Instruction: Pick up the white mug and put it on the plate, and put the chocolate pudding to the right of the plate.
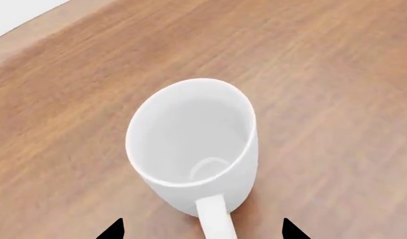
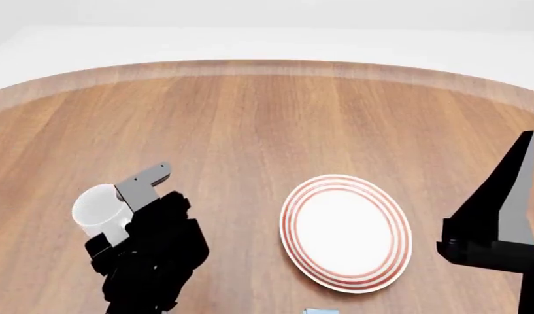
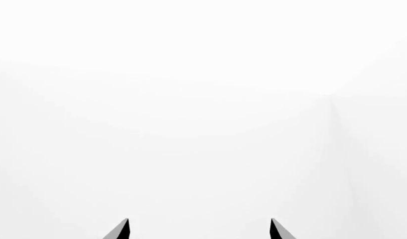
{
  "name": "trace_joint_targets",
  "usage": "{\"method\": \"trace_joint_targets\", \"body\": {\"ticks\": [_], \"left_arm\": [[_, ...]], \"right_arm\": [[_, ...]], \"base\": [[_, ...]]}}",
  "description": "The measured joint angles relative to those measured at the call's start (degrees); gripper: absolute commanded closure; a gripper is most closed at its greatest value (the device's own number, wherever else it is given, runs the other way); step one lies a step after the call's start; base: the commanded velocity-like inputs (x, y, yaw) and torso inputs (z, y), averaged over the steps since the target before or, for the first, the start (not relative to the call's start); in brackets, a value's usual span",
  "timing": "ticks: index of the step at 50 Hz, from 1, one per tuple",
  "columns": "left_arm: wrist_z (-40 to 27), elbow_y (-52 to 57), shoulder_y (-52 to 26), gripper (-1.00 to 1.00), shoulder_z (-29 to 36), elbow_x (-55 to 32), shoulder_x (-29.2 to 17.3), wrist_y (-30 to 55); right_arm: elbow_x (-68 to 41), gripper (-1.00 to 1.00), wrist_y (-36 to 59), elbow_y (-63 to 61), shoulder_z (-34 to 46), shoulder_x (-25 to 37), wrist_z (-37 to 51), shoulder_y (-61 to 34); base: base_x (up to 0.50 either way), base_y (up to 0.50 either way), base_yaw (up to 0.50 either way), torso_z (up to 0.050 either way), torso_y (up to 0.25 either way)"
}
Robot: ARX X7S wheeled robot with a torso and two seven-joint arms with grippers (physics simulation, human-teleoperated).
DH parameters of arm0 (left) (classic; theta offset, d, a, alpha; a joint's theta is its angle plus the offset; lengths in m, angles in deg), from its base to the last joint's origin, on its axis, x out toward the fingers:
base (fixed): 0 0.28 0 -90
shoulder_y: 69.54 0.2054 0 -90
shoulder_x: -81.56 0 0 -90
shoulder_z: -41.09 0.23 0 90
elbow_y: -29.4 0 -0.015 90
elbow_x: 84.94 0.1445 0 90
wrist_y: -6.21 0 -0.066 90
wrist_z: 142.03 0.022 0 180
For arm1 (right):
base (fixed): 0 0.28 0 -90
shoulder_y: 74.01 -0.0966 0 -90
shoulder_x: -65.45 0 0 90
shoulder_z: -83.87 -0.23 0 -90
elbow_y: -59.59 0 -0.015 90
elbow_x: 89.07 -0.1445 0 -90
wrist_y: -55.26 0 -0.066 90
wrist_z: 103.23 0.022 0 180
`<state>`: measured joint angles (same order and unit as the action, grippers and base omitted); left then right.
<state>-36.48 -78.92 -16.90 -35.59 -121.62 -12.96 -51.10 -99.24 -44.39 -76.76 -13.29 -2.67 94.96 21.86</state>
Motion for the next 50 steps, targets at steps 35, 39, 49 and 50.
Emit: {"method": "trace_joint_targets", "body": {"ticks": [35, 39, 49, 50], "left_arm": [[5.86, -12.02, -2.35, 1.00, 1.60, -1.54, -0.14, -6.54], [6.42, -13.25, -2.57, 1.00, 1.74, -1.66, -0.21, -7.24], [7.09, -14.89, -2.99, 1.00, 2.18, -1.75, -0.26, -8.38], [7.04, -14.95, -3.01, 1.00, 2.22, -1.72, -0.24, -8.40]], "right_arm": [[0.10, -1.00, -0.02, 0.26, 1.00, 0.46, 0.40, 0.14], [0.17, -1.00, -0.04, 0.33, 1.13, 0.50, 0.45, 0.16], [0.21, -1.00, -0.06, 0.43, 1.39, 0.61, 0.57, 0.20], [0.21, -1.00, -0.05, 0.43, 1.42, 0.63, 0.59, 0.21]], "base": [[0.00, 0.00, 0.00, 0.000, 0.000], [0.00, 0.00, 0.00, 0.000, 0.000], [0.00, 0.00, 0.00, 0.000, 0.000], [0.00, 0.00, 0.00, 0.000, 0.000]]}}
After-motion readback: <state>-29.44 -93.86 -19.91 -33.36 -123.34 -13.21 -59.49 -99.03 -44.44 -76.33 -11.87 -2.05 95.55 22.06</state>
